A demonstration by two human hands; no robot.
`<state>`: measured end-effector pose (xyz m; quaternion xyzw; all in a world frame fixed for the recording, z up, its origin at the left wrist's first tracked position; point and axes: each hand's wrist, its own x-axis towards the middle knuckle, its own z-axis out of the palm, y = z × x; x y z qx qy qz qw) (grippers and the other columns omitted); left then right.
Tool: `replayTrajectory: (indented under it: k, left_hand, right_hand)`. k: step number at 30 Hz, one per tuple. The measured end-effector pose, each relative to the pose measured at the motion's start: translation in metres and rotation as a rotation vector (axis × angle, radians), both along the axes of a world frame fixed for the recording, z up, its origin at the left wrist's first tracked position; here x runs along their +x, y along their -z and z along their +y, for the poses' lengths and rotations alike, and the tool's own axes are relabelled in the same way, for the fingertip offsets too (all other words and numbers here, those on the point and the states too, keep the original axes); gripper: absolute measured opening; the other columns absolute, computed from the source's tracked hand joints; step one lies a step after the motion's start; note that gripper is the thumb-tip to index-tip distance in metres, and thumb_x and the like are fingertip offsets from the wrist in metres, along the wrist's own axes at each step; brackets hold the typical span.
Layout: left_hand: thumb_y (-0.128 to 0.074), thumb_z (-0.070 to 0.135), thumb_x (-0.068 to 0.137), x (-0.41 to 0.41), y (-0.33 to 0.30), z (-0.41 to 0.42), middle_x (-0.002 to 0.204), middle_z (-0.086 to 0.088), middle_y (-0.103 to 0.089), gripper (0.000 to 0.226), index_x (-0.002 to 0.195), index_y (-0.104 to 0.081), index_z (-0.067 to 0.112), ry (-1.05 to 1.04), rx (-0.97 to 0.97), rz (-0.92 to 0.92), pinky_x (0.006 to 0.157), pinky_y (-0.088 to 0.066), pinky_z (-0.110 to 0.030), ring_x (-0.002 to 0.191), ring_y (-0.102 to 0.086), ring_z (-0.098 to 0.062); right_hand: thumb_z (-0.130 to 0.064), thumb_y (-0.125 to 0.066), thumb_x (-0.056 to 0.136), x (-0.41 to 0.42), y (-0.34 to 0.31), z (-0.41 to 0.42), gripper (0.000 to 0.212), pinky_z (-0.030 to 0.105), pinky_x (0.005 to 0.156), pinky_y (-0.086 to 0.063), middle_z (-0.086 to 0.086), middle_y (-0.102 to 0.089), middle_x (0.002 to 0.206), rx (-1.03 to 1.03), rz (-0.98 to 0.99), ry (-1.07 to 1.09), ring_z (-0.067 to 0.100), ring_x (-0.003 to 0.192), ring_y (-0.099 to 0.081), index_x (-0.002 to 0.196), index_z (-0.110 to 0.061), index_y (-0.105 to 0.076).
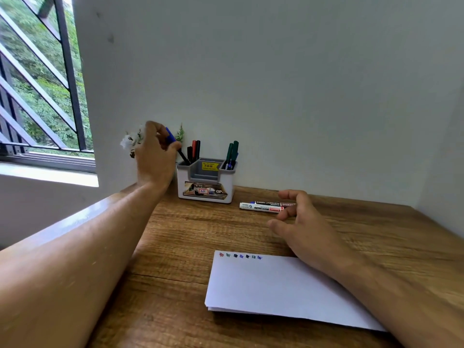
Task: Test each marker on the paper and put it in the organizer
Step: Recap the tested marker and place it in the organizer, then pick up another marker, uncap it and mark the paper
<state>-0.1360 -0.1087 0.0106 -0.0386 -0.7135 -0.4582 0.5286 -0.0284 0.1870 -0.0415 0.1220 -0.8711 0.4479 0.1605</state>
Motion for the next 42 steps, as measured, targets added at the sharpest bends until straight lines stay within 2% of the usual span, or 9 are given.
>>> replayTrajectory:
  k: [4,8,14,18,23,27,30,33,42]
  left_hand:
    - [-0.069,0.015,0.089,0.002,0.001,0.008,0.085,0.009,-0.063,0.027,0.095,-0.051,0.033,0.023,-0.179,-0.065,0.065,-0.046,-0.009,0.077,-0.062,0.001]
    - [-0.065,0.026,0.093,0.004,0.003,0.015,0.099,0.002,-0.066,0.019,0.107,-0.056,0.035,0.042,-0.302,-0.188,0.081,-0.052,-0.029,0.090,-0.064,-0.015]
    - [-0.052,0.066,0.088,-0.004,0.006,0.021,0.143,-0.012,-0.052,0.076,0.150,-0.036,0.025,-0.005,-0.508,-0.560,0.105,-0.042,-0.048,0.129,-0.050,-0.031]
    - [-0.047,0.075,0.083,-0.008,0.011,0.024,0.156,-0.016,-0.035,0.092,0.152,-0.029,0.017,0.003,-0.605,-0.728,0.116,-0.028,-0.050,0.147,-0.024,-0.031]
    - [-0.049,0.073,0.084,-0.006,0.008,0.024,0.137,-0.014,-0.053,0.082,0.139,-0.046,0.012,-0.048,-0.692,-0.694,0.109,-0.037,-0.047,0.132,-0.043,-0.031]
    - [-0.054,0.065,0.088,0.002,0.006,0.036,0.148,-0.011,-0.047,0.079,0.146,-0.041,0.013,-0.083,-0.723,-0.498,0.117,-0.029,-0.046,0.142,-0.035,-0.028]
    - [-0.060,0.048,0.092,0.014,-0.002,0.060,0.128,0.000,-0.064,0.041,0.125,-0.063,0.024,0.013,-0.743,-0.268,0.105,-0.037,-0.031,0.121,-0.053,-0.014]
    - [-0.061,0.035,0.094,0.030,-0.007,0.086,0.110,0.009,-0.067,0.017,0.103,-0.073,0.027,0.182,-0.838,-0.179,0.094,-0.049,-0.029,0.100,-0.059,-0.004]
    - [-0.051,0.025,0.099,0.037,0.020,0.125,0.101,0.002,-0.071,0.023,0.113,-0.069,0.027,0.211,-1.213,-0.544,0.088,-0.054,-0.036,0.091,-0.066,-0.016]
  right_hand:
    - [-0.029,-0.072,0.090,0.001,0.000,0.000,0.051,0.007,0.054,-0.040,-0.005,-0.059,0.099,0.008,-0.005,-0.007,0.003,0.068,-0.053,0.126,-0.042,-0.039]
    - [-0.029,-0.073,0.089,0.002,-0.001,0.000,0.051,0.005,0.054,-0.039,-0.005,-0.060,0.099,0.000,-0.020,-0.006,0.003,0.071,-0.057,0.128,-0.042,-0.042]
    - [-0.029,-0.073,0.089,0.003,-0.001,0.000,0.050,0.005,0.053,-0.039,-0.005,-0.061,0.097,0.016,-0.007,-0.006,-0.009,0.060,-0.054,0.128,-0.040,-0.044]
    - [-0.030,-0.073,0.089,0.004,-0.002,-0.001,0.050,0.004,0.052,-0.039,-0.004,-0.061,0.097,0.028,-0.018,-0.002,-0.002,0.063,-0.054,0.129,-0.039,-0.044]
    - [-0.029,-0.073,0.089,0.005,-0.004,-0.002,0.046,0.003,0.051,-0.038,-0.004,-0.061,0.098,0.046,-0.019,-0.002,-0.008,0.058,-0.052,0.124,-0.041,-0.046]
    - [-0.026,-0.072,0.090,0.007,-0.004,-0.002,0.028,0.005,0.050,-0.038,-0.007,-0.062,0.089,0.054,-0.030,-0.034,-0.011,0.052,-0.051,0.111,-0.037,-0.056]
    - [-0.022,-0.070,0.091,0.008,-0.005,-0.002,0.009,0.006,0.047,-0.036,-0.017,-0.062,0.064,0.057,-0.036,-0.067,-0.007,0.045,-0.049,0.093,-0.031,-0.067]
    - [-0.019,-0.069,0.092,0.011,-0.007,-0.004,0.013,0.005,0.045,-0.035,-0.029,-0.054,0.044,0.093,-0.022,-0.081,-0.010,0.043,-0.050,0.081,-0.026,-0.070]
    - [-0.013,-0.070,0.088,0.021,-0.019,-0.009,0.013,0.012,0.048,-0.039,0.000,-0.068,0.065,-0.072,0.141,-0.030,-0.001,0.049,-0.048,0.079,-0.021,-0.075]
